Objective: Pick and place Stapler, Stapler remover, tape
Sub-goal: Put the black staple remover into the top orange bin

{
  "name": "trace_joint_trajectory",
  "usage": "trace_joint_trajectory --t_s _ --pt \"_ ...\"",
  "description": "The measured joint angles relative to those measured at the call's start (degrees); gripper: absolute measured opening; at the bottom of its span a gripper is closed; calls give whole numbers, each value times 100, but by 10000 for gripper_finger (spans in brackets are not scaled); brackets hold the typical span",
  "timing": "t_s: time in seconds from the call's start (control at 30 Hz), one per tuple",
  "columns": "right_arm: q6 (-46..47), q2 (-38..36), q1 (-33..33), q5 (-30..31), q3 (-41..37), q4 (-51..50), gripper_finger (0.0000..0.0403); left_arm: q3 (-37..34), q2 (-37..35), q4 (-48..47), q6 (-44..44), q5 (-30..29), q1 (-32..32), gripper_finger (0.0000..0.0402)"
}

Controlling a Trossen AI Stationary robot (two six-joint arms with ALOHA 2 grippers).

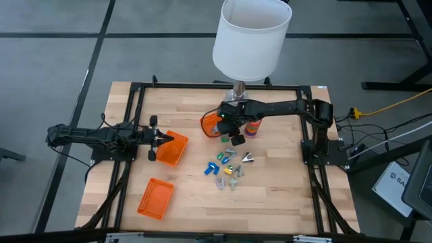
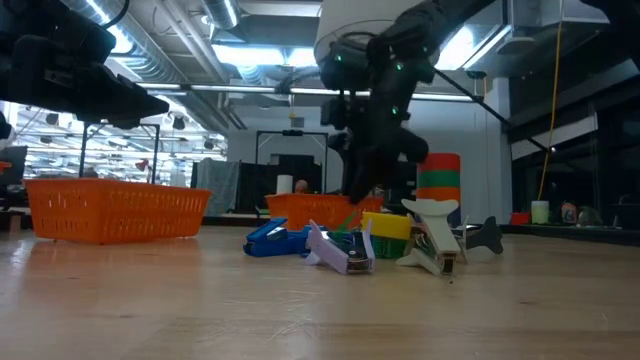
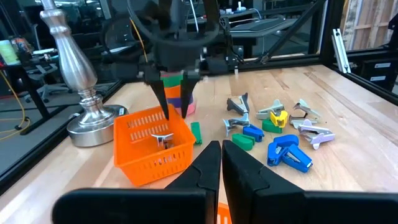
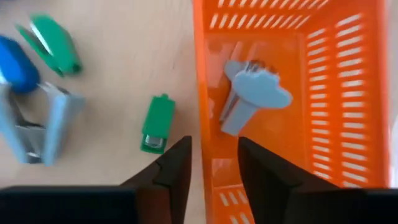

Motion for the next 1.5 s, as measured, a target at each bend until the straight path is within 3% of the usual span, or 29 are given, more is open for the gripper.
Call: trace_joint_trajectory --t_s 0.3,0.57,0.73,1.1,1.5 --pt "1089 0 167 -647 1101 -1807 159 -2 2 0 -2 0 0 12" --pt "1728 -76 628 -1373 1144 -3313 157 0 0 0 0 0 0 10" --pt "2277 -673 1020 -1289 612 -3044 146 -1 1 0 0 2 2 13" --pt "4381 -2664 2052 210 -1565 -1220 130 -2 2 1 0 2 2 13" --pt "5524 -2907 3142 314 -2496 -640 129 0 2 0 0 2 0 12"
